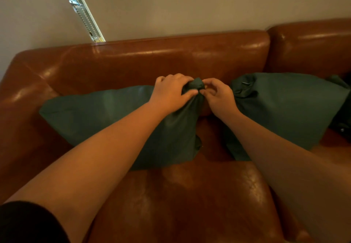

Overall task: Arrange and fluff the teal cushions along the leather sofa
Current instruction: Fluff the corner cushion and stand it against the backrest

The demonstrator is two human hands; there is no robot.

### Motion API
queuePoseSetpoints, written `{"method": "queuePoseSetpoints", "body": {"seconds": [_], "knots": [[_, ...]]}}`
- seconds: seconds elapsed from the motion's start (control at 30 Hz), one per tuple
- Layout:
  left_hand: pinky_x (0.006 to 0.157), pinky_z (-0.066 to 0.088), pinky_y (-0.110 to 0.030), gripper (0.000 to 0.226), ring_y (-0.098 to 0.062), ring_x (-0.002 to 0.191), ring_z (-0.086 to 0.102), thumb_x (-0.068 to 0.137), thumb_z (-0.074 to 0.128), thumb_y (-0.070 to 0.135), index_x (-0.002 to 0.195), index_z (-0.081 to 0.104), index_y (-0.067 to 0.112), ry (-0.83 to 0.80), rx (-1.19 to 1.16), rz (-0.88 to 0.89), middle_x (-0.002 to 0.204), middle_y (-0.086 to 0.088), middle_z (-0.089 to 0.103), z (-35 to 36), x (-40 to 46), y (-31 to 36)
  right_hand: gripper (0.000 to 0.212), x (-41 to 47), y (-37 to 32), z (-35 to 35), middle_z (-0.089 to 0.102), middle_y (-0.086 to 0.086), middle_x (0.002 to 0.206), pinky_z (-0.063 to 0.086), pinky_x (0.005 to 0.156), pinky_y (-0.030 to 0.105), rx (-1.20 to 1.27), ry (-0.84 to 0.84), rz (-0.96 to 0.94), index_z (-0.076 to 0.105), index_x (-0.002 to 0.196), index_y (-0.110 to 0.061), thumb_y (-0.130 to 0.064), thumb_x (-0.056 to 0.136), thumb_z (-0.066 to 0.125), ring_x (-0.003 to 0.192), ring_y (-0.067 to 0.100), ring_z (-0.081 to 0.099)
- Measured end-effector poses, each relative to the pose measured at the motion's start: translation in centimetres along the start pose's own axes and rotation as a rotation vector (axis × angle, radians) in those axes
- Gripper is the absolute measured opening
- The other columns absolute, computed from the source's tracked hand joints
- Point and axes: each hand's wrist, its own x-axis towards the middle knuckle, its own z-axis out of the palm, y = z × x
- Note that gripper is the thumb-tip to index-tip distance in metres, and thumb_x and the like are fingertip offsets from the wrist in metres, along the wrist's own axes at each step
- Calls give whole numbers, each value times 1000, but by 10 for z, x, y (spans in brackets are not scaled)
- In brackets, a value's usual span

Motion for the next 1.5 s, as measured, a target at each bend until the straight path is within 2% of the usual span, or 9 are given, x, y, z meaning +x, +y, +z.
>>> {"method": "queuePoseSetpoints", "body": {"seconds": [0.2,0.33,0.43,0.63,0.83,0.97,1.1,1.23,1.5], "knots": [[78,41,-34,14,-23,94,56,92,56,24,100,58,13,-29,-272,-69,103,-5,63,-5,23,-2,30,-16,26,10,65,6,106,50,85,24,270,111,119,54,119,-17,0,95,47,97,11,62],[66,36,-24,11,-8,74,52,84,69,23,90,61,18,-40,-463,-88,81,7,58,-6,27,-10,59,-46,84,37,53,9,137,41,105,41,-122,-391,281,35,145,-15,0,90,50,125,25,51],[73,40,-25,12,-8,79,53,82,71,22,92,67,17,-15,-472,-63,83,6,57,-3,32,-13,69,-55,93,53,48,7,141,41,103,34,-286,-538,337,26,149,-18,-2,88,55,128,27,47],[74,39,-17,6,-6,78,51,85,67,17,88,62,19,44,-565,-6,86,9,52,6,32,-21,28,-45,99,66,67,14,102,51,86,49,-198,-393,357,61,110,-4,-8,83,66,95,30,63],[61,41,-18,11,8,55,49,78,73,12,85,65,16,91,-608,-93,68,9,58,-9,52,-44,11,-51,99,32,68,13,93,51,85,43,12,-429,477,65,86,-7,-9,79,74,90,27,64],[75,44,-30,14,-15,81,56,81,70,25,94,70,18,121,-327,-91,90,-5,63,3,53,-50,13,-60,88,33,65,5,90,46,67,24,-46,-214,545,63,83,-16,-7,90,59,74,14,59],[79,46,-38,20,-24,88,59,92,56,26,98,69,13,368,-233,71,92,-8,61,-2,27,-47,22,-79,46,52,56,7,122,44,101,36,-64,264,70,60,113,-10,-6,96,46,113,15,53],[104,33,-41,27,-22,101,59,98,43,21,102,67,12,587,-15,156,99,-6,66,-11,-47,-73,36,-71,-27,87,45,10,143,17,117,48,-318,143,-541,51,132,-11,-13,96,44,141,27,27],[114,14,-57,72,-24,143,23,93,30,59,148,28,12,135,479,91,155,-9,24,18,-162,-139,50,-48,-43,135,33,2,154,14,115,57,-963,-150,-522,35,146,-20,-38,100,29,145,27,22]]}}
